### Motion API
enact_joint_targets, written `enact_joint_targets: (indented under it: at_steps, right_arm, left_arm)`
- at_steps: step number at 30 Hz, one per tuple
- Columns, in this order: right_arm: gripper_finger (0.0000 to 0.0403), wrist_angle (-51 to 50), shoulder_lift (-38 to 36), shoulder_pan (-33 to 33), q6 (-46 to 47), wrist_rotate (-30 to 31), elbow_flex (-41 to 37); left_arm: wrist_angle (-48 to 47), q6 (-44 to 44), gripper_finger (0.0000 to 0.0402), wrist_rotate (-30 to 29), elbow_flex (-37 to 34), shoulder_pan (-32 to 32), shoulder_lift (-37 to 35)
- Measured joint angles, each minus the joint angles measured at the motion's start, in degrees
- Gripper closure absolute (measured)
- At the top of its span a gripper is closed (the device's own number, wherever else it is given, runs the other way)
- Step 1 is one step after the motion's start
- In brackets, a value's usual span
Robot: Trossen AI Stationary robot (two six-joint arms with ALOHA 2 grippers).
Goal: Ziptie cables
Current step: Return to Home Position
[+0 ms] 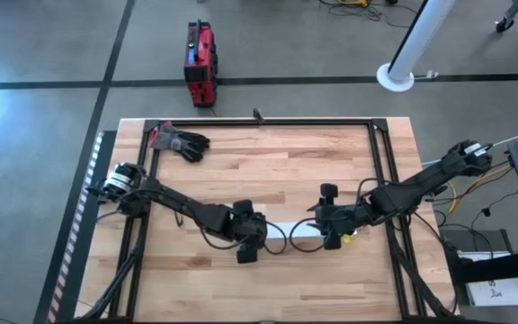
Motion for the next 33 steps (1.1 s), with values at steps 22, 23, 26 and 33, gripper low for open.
enact_joint_targets:
  at_steps: [22, 23, 26, 33]
  right_arm:
    - [0.0259, 34.4, 0.0, 6.9, 17.3, -8.5, -20.9]
    - [0.0267, 34.5, 0.0, 7.1, 17.3, -8.4, -20.9]
    - [0.0296, 34.4, 0.0, 7.3, 17.0, -8.4, -20.9]
    - [0.0374, 34.1, -0.4, 7.1, 11.7, -8.3, -18.4]
  left_arm:
    - [2.9, -20.1, 0.0090, -5.4, -15.7, -3.2, -1.2]
    - [2.6, -20.1, 0.0090, -5.9, -16.2, -3.9, -1.8]
    - [1.3, -20.0, 0.0091, -7.3, -18.0, -6.2, -4.7]
    - [4.4, -22.2, 0.0107, -14.8, -25.5, -10.1, -20.2]
